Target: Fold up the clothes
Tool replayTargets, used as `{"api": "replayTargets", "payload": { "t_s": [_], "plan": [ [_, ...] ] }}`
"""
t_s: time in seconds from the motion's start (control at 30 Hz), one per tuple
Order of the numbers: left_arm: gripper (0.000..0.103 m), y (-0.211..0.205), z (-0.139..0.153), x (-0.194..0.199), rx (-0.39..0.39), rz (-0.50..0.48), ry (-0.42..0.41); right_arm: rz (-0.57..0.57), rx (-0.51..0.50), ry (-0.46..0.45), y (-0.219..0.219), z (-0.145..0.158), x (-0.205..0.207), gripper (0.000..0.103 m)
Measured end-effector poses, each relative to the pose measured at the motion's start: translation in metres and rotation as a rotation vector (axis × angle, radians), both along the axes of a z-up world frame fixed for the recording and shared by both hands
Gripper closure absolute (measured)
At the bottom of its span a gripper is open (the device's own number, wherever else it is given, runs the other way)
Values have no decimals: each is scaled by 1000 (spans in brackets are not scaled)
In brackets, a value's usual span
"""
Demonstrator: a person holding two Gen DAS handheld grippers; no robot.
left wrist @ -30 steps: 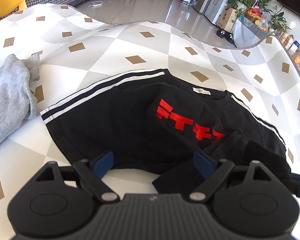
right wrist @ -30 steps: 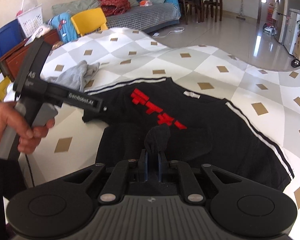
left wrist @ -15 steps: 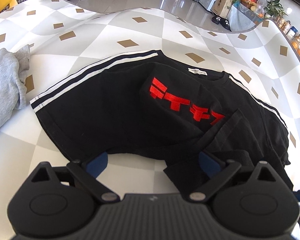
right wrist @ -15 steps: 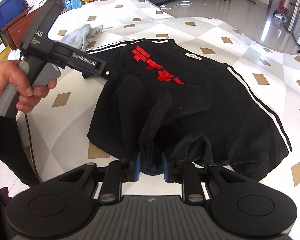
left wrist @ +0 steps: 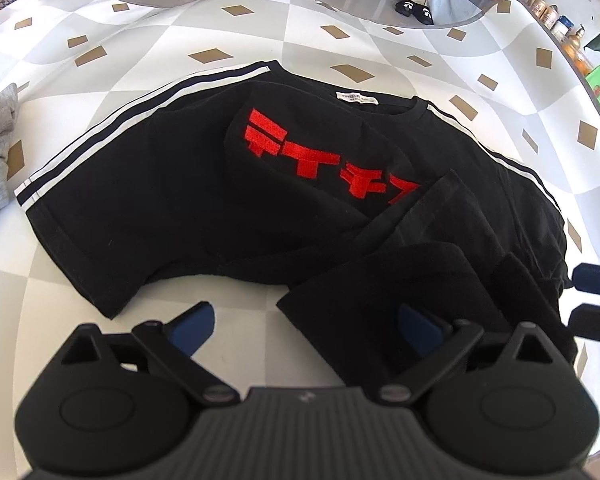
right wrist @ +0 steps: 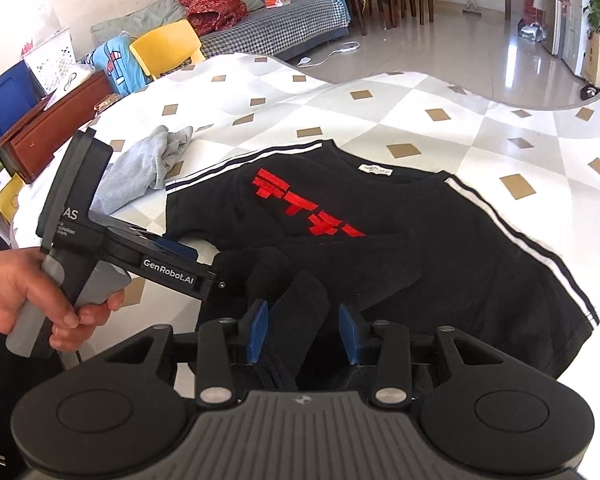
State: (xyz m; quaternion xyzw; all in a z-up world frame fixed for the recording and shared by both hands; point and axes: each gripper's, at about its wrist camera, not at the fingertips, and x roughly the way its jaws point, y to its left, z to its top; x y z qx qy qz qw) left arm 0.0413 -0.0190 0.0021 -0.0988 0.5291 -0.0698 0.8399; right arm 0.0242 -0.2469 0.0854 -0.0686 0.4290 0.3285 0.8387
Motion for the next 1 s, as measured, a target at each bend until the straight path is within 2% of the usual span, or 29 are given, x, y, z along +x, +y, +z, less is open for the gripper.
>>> {"api": "replayTargets", "payload": {
  "t_s": [0.17, 0.33, 0.47, 0.57, 0.67, 0.73, 0.8, 0.9, 1.0],
  "plan": [
    [4, -1, -2, 0, 3, 0, 8, 24, -31, 25, 14, -13, 4, 64],
    [4, 2, -1, 1, -8, 14, 10, 71, 9, 26, 17, -9, 0, 64],
    [4, 5, -2, 3, -11, 34, 17, 98, -21, 15, 24, -13, -5, 61],
    [4, 5, -3, 2, -20, 32, 26, 52, -74, 10, 25, -20, 0, 61],
    [4, 4, -2, 1, -15, 24, 20, -1, -62, 44, 17, -26, 7, 61],
    [4, 4, 0, 0, -18, 23, 17, 0, -51, 57, 15, -28, 8, 69],
    [4, 5, 2, 0, -20, 23, 13, 16, -68, 57, 16, -28, 6, 89],
    [4, 7, 5, -2, -19, 28, 2, 52, -87, 44, 17, -24, 0, 96],
    [4, 10, 9, -3, -17, 37, -10, 66, -85, 15, 11, -14, -9, 97]
  ]
}}
